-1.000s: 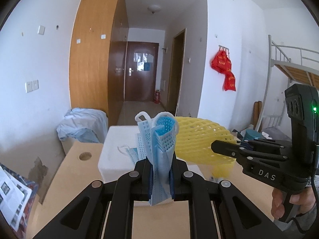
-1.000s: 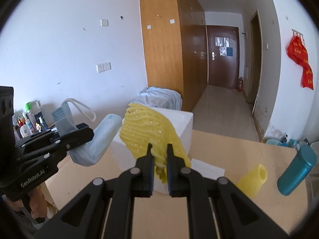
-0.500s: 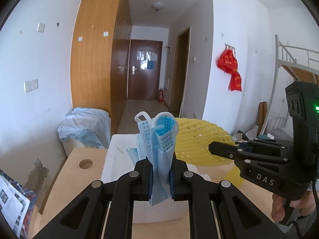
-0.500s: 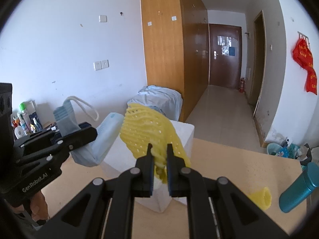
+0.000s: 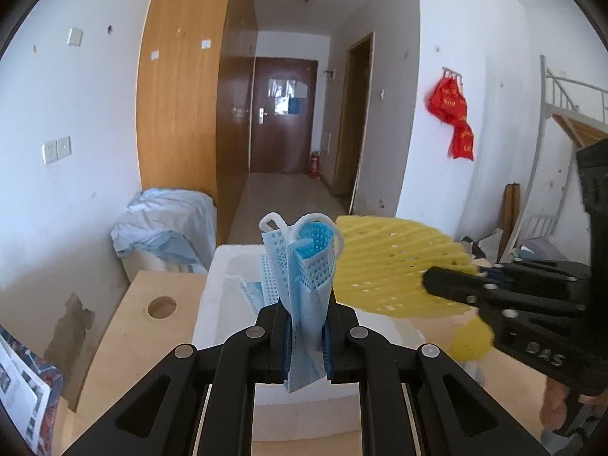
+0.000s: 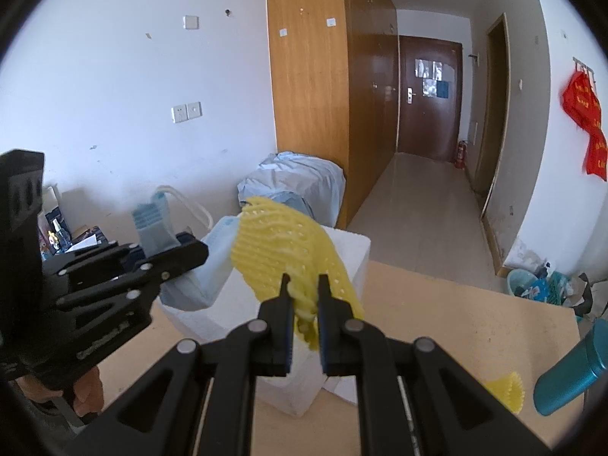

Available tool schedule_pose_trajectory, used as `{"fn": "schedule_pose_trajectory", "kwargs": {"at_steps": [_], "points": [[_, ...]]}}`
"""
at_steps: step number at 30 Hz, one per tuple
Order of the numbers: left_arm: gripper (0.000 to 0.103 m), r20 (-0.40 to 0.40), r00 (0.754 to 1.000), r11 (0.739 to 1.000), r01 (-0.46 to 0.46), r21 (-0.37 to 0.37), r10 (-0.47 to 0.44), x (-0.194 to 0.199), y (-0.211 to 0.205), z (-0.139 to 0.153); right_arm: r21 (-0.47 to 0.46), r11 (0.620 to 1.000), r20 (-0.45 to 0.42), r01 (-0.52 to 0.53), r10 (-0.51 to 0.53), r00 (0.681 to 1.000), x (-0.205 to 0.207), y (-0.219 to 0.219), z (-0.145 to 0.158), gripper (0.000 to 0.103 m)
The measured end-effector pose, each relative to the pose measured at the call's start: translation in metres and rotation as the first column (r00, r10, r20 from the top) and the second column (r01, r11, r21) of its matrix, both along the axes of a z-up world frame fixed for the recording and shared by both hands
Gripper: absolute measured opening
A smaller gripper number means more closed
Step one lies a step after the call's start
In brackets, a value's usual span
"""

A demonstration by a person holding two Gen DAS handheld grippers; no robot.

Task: Organize soft objects
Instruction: 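Open the left tool over the foam box to drop the mask inside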

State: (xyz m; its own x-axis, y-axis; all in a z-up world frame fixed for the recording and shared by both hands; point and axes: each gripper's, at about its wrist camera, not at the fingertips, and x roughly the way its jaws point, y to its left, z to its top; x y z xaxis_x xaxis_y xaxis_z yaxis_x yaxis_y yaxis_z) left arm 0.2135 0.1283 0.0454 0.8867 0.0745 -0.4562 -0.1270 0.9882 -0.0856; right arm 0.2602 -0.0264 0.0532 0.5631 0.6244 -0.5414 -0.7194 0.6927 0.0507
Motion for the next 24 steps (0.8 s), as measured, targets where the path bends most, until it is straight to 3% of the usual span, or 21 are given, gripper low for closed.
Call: {"fn": "schedule_pose_trajectory", "kwargs": {"at_steps": [8,10,13,15,19,24], "points": [[0.013,-0.026,1.0,1.0,-0.011,-0.008,0.011,0.017,0.004,-0.009,-0.003,1.0,0.002,0.003,-0.003,1.0,0.002,0.004,0.003,0.013],[0.018,-0.031,0.999,1.0,-0.02,-0.008,0.02,0.018,0.004,-0.009,-0.002,1.0,0.001,0.004,-0.004,1.0,0.002,0.004,0.003,0.013],[0.047,-0.021,0.999,0.999,-0.035,0.002,0.036,0.015,0.003,-0.009,0.001,1.0,0.001,0.008,-0.008,1.0,0.002,0.004,0.004,0.013],[0.078,0.003,0.998,0.998,-0.057,0.02,0.057,0.01,0.002,-0.008,0.002,1.0,0.001,0.008,-0.008,1.0,0.002,0.004,0.004,0.013],[0.095,0.053,0.994,0.993,-0.098,0.062,0.095,-0.001,0.0,-0.002,0.004,1.0,0.005,0.006,-0.006,1.0,0.001,0.005,0.004,0.013],[0.096,0.059,0.991,0.991,-0.12,0.058,0.117,-0.007,0.004,-0.002,0.007,1.0,0.005,0.006,-0.006,1.0,0.001,0.004,0.003,0.013]]}}
